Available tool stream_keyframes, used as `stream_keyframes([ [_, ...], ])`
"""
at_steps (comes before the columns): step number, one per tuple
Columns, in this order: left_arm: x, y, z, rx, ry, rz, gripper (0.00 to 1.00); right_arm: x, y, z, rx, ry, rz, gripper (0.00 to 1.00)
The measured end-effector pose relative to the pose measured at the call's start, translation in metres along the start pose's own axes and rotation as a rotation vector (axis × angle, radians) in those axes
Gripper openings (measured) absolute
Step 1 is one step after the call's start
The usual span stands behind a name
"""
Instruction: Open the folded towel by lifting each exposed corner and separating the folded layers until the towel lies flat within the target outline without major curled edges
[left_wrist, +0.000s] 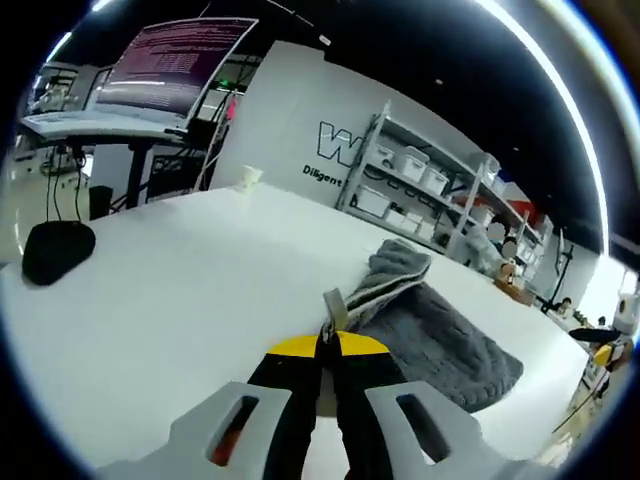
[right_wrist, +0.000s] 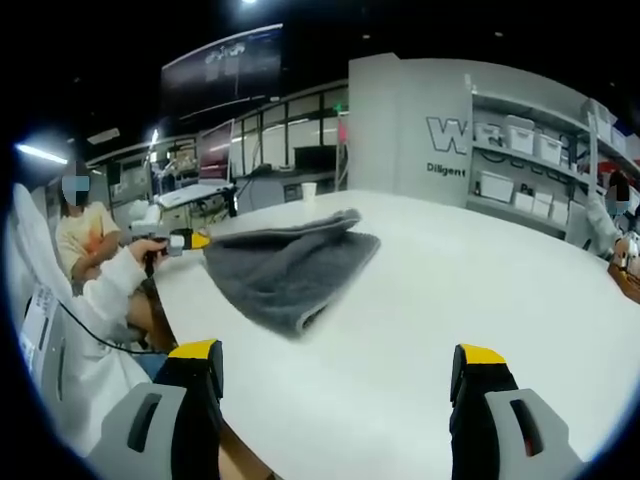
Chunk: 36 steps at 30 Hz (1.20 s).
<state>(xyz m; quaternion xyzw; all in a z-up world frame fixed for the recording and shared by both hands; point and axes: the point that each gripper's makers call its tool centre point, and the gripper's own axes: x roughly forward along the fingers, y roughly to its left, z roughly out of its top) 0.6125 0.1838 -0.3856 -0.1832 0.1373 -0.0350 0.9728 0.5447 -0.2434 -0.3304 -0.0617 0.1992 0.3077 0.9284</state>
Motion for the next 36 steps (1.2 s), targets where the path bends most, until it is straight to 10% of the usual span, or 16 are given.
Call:
stream_keyframes([
  [36,-0.031,0.02,-0.023,0.101,0.109,0.068,0.04,0.003,0.006,-0.003,-0.014,0.022,0.013,0.95],
])
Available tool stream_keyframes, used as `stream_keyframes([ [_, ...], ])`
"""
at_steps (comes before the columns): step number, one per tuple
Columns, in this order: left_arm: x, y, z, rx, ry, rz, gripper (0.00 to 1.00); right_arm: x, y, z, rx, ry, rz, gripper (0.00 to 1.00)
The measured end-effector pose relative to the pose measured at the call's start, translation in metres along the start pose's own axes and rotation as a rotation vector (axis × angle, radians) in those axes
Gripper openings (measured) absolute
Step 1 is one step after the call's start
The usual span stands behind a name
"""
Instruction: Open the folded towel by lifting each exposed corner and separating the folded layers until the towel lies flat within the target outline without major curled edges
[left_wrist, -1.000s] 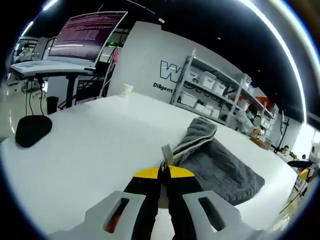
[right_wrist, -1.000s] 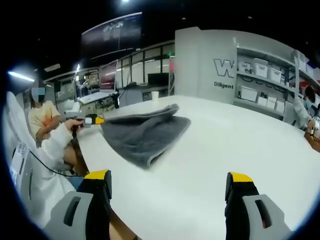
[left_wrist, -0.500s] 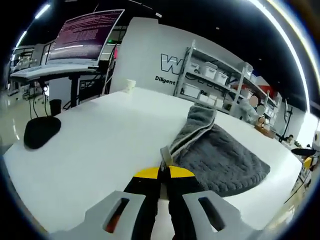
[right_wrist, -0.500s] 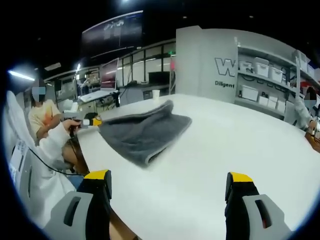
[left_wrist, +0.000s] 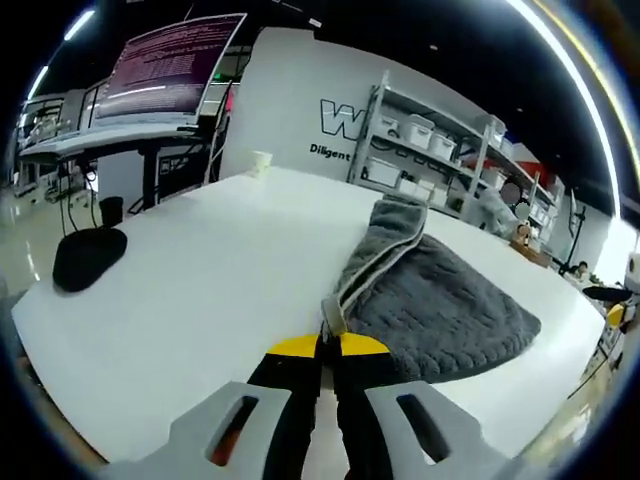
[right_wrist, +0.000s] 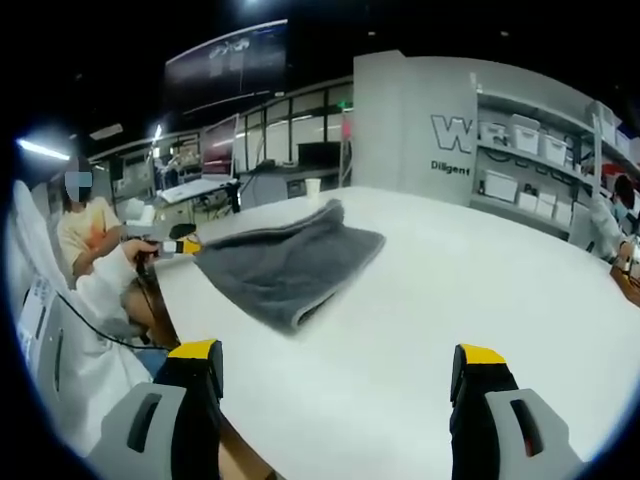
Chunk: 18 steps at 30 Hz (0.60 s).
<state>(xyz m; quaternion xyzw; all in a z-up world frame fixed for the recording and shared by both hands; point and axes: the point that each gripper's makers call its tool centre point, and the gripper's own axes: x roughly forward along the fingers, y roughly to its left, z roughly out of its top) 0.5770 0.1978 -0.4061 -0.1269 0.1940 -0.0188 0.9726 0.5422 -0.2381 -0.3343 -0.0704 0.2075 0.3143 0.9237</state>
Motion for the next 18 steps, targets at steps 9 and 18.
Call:
stream_keyframes([
  [9,-0.01,-0.003,-0.003,-0.007,0.011,-0.015,0.04,-0.001,0.001,0.002,-0.004,-0.006,0.002,0.95],
  [18,-0.017,-0.004,-0.008,0.003,0.032,-0.024,0.04,-0.003,0.004,0.004,-0.014,-0.01,0.003,0.95],
])
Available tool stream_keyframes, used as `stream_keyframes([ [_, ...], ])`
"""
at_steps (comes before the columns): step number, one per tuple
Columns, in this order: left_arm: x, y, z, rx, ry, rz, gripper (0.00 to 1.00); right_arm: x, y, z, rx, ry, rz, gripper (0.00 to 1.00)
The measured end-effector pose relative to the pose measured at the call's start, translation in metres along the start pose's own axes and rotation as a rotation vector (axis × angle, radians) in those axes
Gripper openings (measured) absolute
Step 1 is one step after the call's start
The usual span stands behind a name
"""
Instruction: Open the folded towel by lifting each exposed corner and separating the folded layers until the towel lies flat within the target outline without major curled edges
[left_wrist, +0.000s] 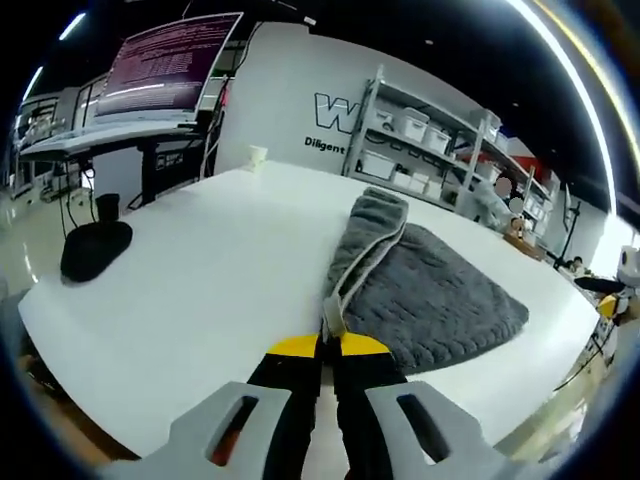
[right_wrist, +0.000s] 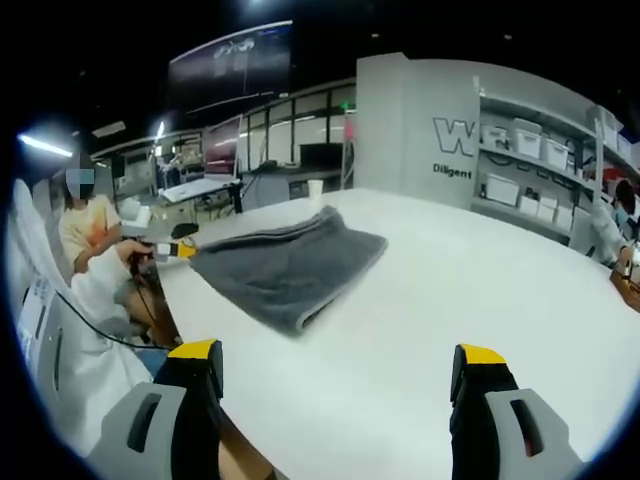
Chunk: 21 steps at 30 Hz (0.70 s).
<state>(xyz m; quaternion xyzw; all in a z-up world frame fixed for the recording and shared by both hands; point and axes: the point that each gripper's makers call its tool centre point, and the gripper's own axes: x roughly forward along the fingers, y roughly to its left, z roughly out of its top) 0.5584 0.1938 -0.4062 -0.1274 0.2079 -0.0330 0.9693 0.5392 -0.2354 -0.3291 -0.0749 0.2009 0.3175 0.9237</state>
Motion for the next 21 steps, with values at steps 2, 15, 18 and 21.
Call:
stream_keyframes([
  [2,-0.001,0.0,-0.001,0.001,0.0,0.001,0.04,-0.001,0.0,0.001,-0.002,-0.001,-0.001,0.95],
  [15,-0.007,-0.004,0.011,0.066,-0.033,0.007,0.26,-0.002,-0.001,0.002,-0.003,-0.008,-0.005,0.95],
  [18,-0.014,-0.009,0.026,0.07,-0.066,-0.004,0.35,-0.001,-0.002,0.001,-0.003,-0.002,-0.004,0.95],
  [21,-0.019,-0.019,0.038,0.096,-0.087,-0.026,0.43,0.0,-0.003,0.0,0.0,0.003,-0.005,0.95],
])
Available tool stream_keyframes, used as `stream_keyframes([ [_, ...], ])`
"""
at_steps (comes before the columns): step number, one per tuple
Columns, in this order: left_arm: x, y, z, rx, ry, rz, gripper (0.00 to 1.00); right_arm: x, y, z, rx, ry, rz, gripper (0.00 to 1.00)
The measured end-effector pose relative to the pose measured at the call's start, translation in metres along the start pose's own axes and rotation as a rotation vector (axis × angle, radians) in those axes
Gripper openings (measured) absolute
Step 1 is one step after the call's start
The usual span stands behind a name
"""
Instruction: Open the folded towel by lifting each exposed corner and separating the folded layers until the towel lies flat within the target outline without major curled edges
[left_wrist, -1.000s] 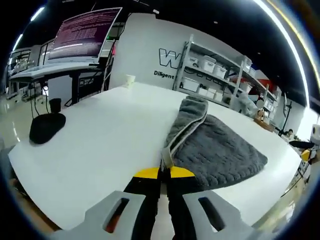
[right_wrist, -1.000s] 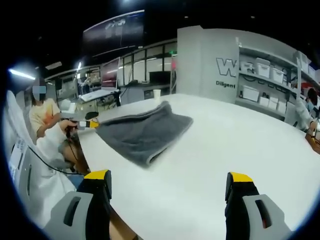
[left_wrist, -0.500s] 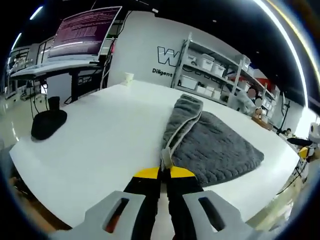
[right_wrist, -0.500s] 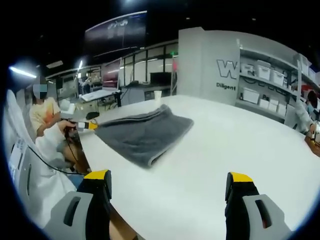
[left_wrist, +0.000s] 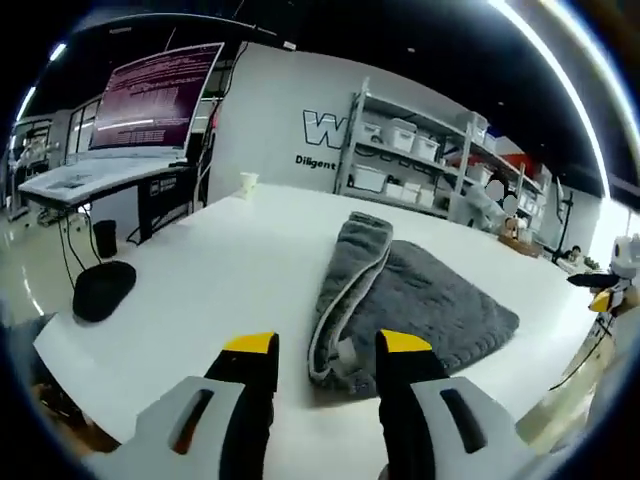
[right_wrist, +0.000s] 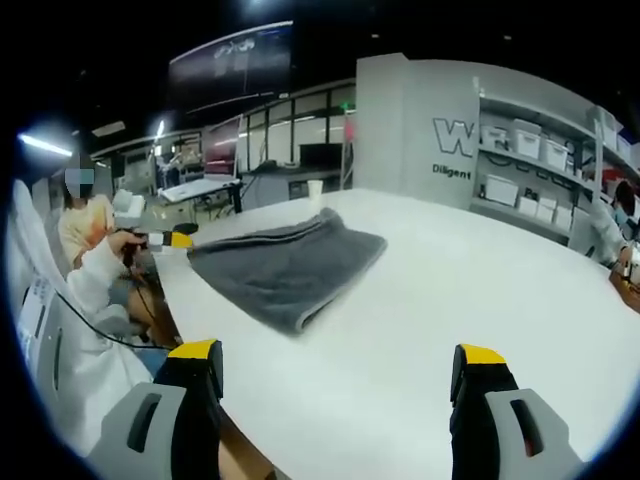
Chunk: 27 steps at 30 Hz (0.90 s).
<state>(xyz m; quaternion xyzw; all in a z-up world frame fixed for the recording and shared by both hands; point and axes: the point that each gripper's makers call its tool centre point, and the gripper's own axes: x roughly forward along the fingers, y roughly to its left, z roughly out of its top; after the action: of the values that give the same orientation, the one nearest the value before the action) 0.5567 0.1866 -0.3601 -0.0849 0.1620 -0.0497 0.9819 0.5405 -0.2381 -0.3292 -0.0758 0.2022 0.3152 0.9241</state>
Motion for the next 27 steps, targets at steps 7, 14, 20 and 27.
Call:
stream_keyframes([
  [7,-0.005,-0.019,0.019,0.136,-0.02,-0.02,0.6,0.003,0.003,-0.001,0.0,0.003,0.006,0.95],
  [14,-0.005,-0.04,0.027,0.222,-0.044,-0.072,0.78,0.006,0.005,-0.005,-0.007,0.027,0.009,0.95],
  [20,-0.003,-0.048,0.024,0.288,-0.013,-0.065,0.93,0.007,0.007,-0.005,-0.006,0.029,0.016,0.95],
  [27,-0.002,-0.044,0.022,0.293,0.007,-0.053,1.0,0.011,0.009,-0.005,-0.003,0.03,0.032,0.95],
])
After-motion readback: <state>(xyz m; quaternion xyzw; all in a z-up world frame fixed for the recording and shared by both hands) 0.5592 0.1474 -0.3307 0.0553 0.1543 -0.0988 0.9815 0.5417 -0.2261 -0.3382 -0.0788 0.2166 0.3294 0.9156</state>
